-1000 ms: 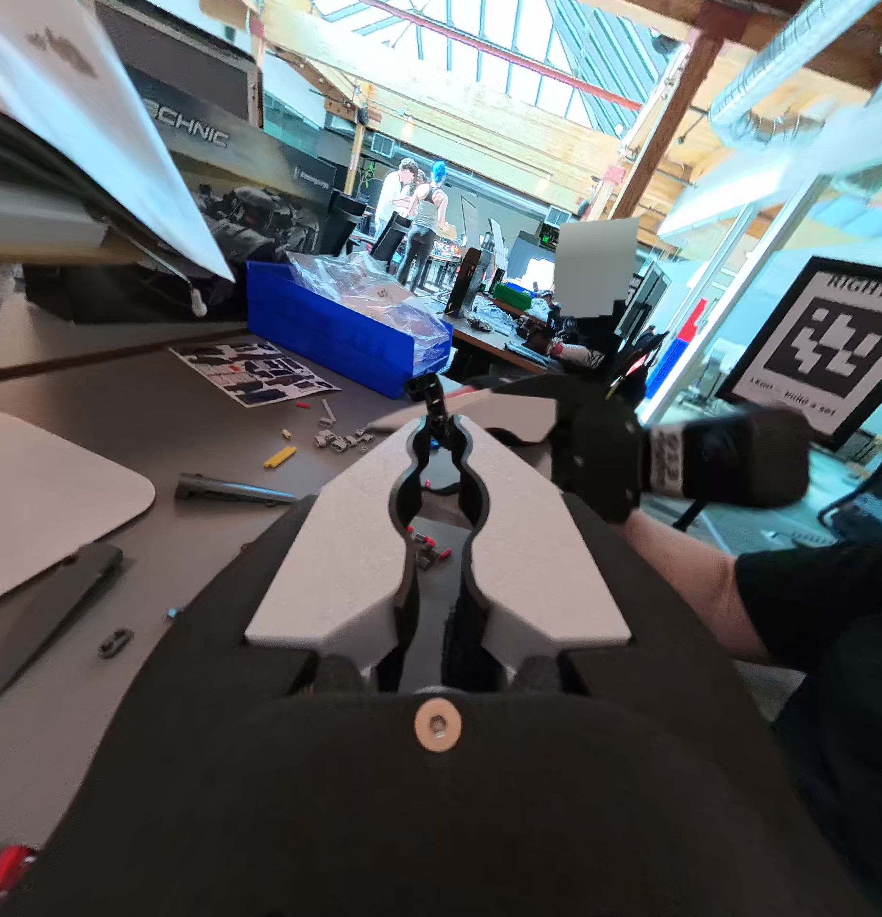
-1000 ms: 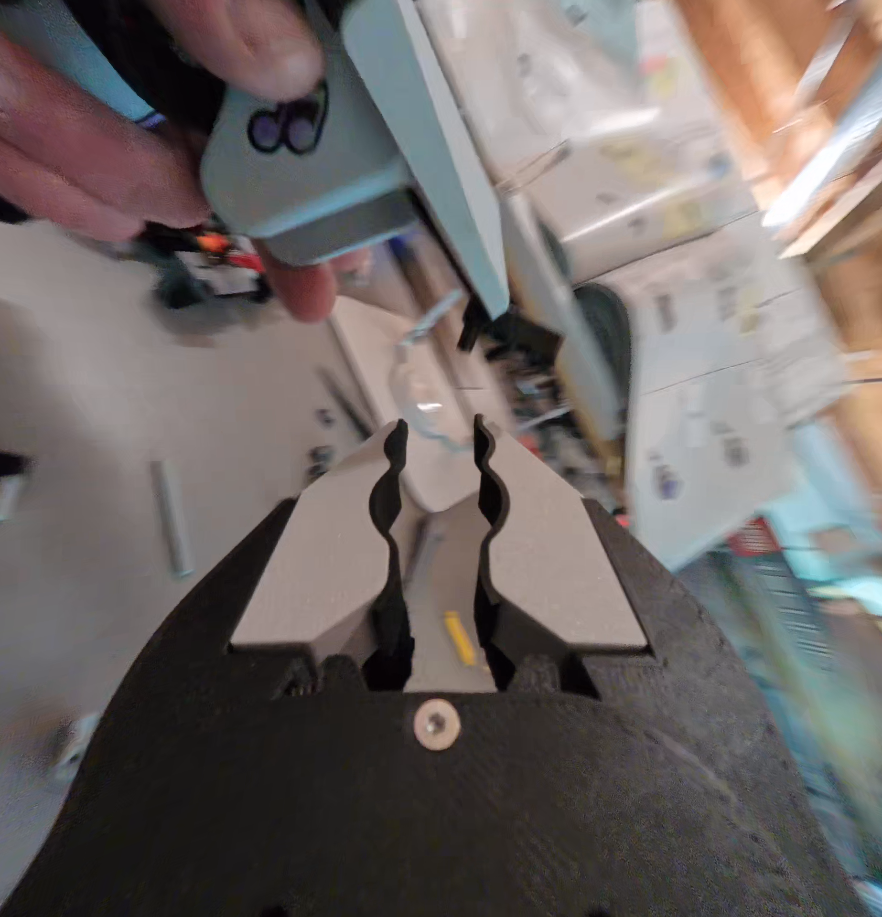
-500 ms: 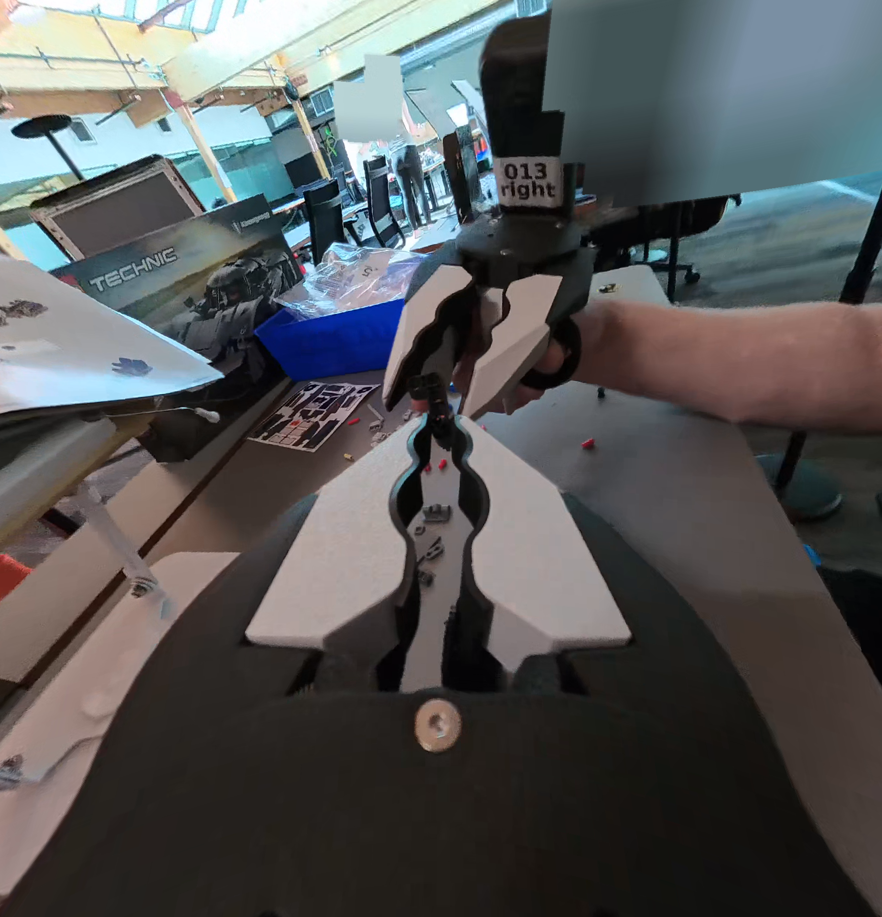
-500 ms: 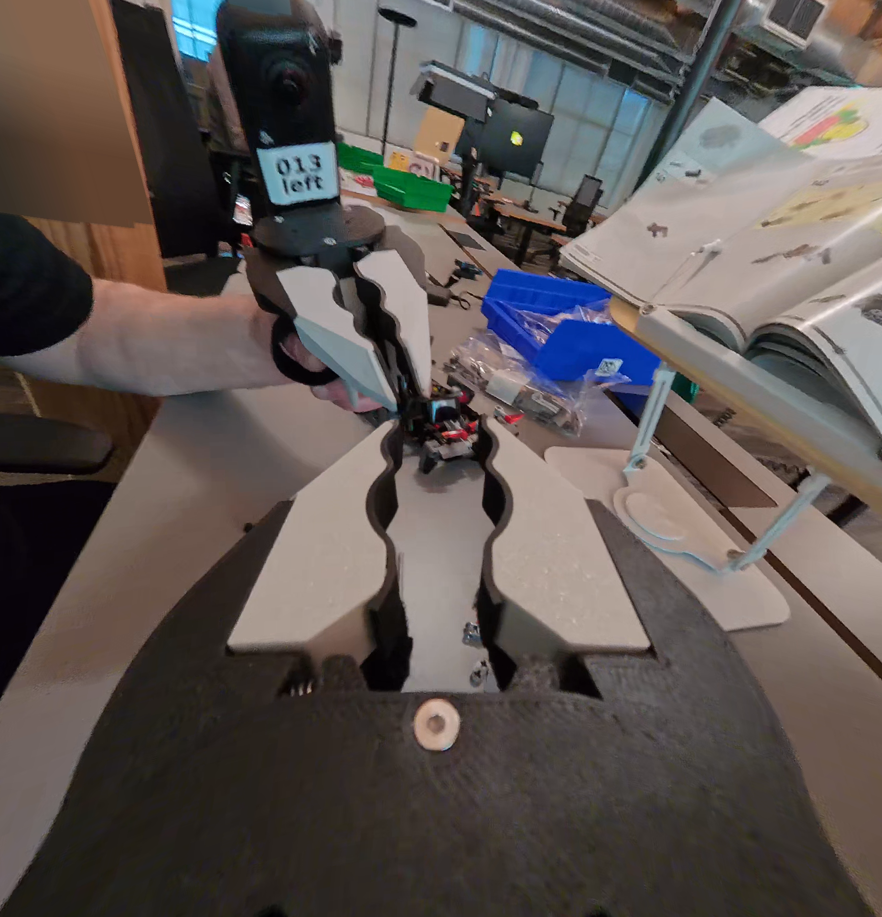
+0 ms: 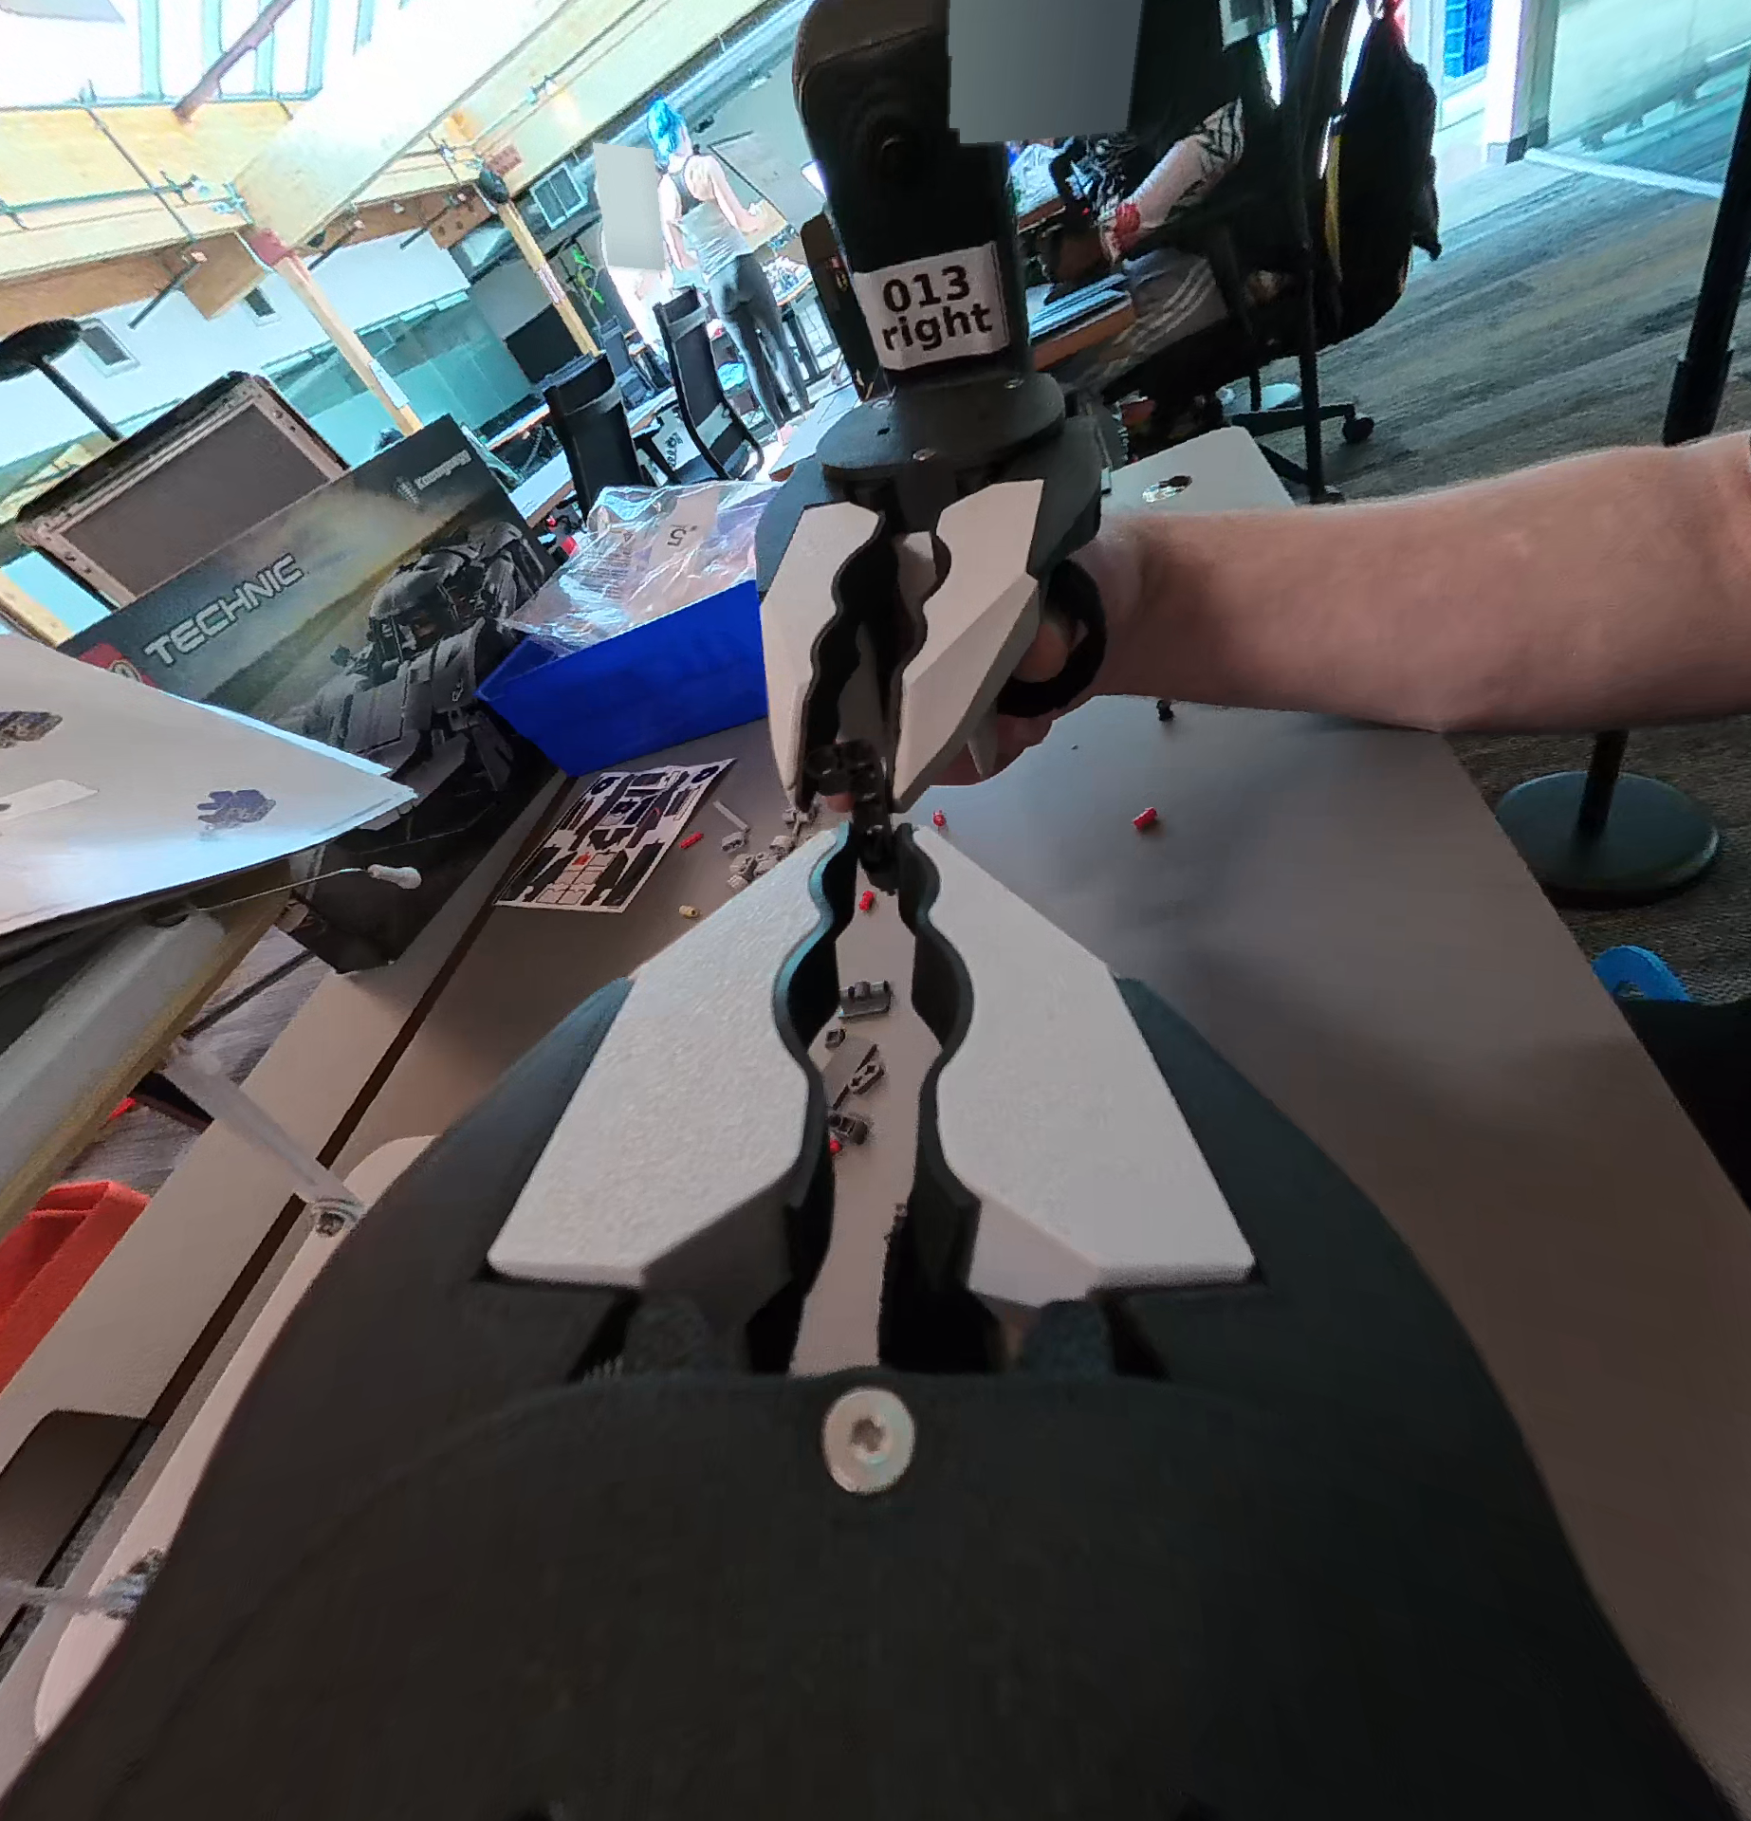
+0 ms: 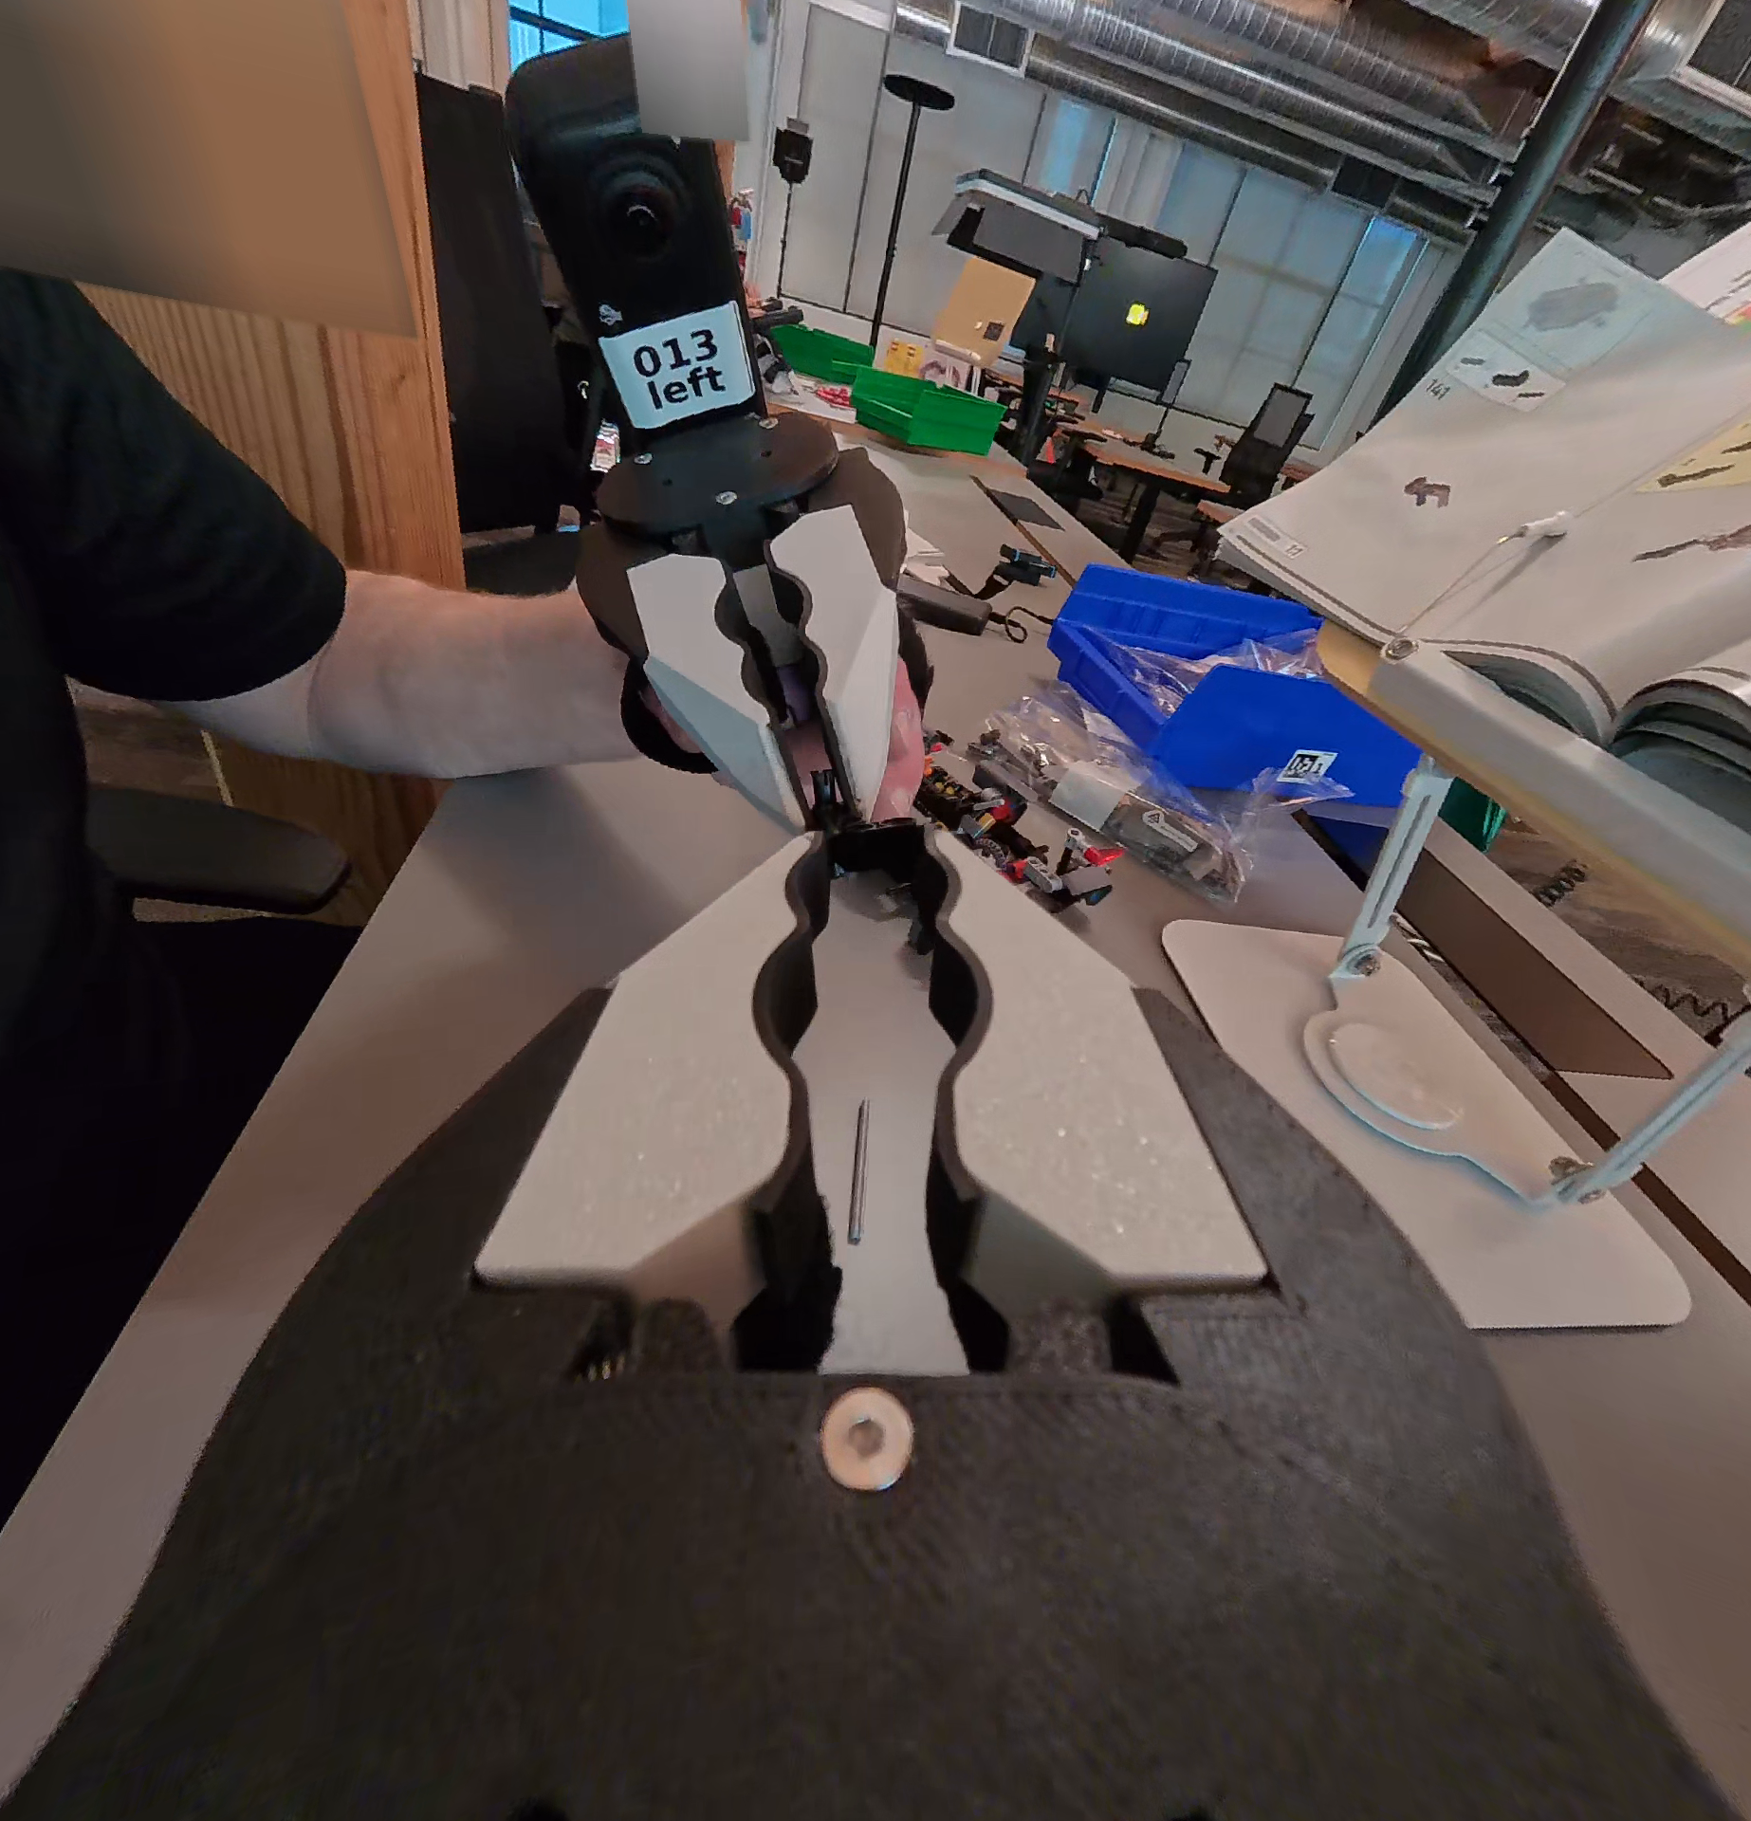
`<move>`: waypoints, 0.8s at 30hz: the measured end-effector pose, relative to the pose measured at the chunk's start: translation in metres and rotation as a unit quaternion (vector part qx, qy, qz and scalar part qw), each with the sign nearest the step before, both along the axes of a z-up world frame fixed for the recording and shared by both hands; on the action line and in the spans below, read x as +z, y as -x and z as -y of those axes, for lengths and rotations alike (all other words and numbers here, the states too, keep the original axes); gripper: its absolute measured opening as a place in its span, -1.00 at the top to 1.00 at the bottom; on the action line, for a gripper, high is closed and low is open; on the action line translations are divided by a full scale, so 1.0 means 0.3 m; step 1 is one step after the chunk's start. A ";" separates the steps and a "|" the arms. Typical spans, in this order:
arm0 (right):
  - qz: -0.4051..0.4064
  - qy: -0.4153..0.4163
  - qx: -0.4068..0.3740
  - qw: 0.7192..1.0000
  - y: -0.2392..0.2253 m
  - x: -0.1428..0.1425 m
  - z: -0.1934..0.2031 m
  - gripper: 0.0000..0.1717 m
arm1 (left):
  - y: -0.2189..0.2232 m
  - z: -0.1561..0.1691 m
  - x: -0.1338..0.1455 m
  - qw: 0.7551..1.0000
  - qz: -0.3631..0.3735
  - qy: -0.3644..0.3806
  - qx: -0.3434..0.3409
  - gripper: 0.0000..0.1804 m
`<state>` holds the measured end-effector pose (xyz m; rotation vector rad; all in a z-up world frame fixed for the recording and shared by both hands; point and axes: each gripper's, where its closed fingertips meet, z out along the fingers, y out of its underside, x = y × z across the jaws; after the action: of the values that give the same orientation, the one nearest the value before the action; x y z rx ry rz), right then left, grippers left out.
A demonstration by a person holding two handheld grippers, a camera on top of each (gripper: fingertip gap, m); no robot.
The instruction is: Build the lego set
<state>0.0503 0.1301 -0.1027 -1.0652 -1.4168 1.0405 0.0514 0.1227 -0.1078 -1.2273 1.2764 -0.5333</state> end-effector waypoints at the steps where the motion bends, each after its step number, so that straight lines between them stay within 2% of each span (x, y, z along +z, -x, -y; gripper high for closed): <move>1: 0.001 -0.002 0.001 1.000 -0.002 -0.003 0.001 0.83 | -0.002 0.001 -0.004 1.000 -0.005 -0.004 0.000 0.94; 20: -0.013 0.013 0.013 1.000 -0.019 -0.005 0.002 0.84 | -0.021 -0.003 -0.010 0.999 0.016 -0.041 0.003 0.94; 24: -0.010 0.013 0.008 1.000 -0.015 -0.008 -0.001 0.84 | -0.017 -0.006 -0.013 0.999 0.020 -0.029 0.002 0.94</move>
<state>0.0547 0.1305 -0.1052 -1.0603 -1.4010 1.0804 0.0565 0.1245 -0.1117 -1.1644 1.2473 -0.5123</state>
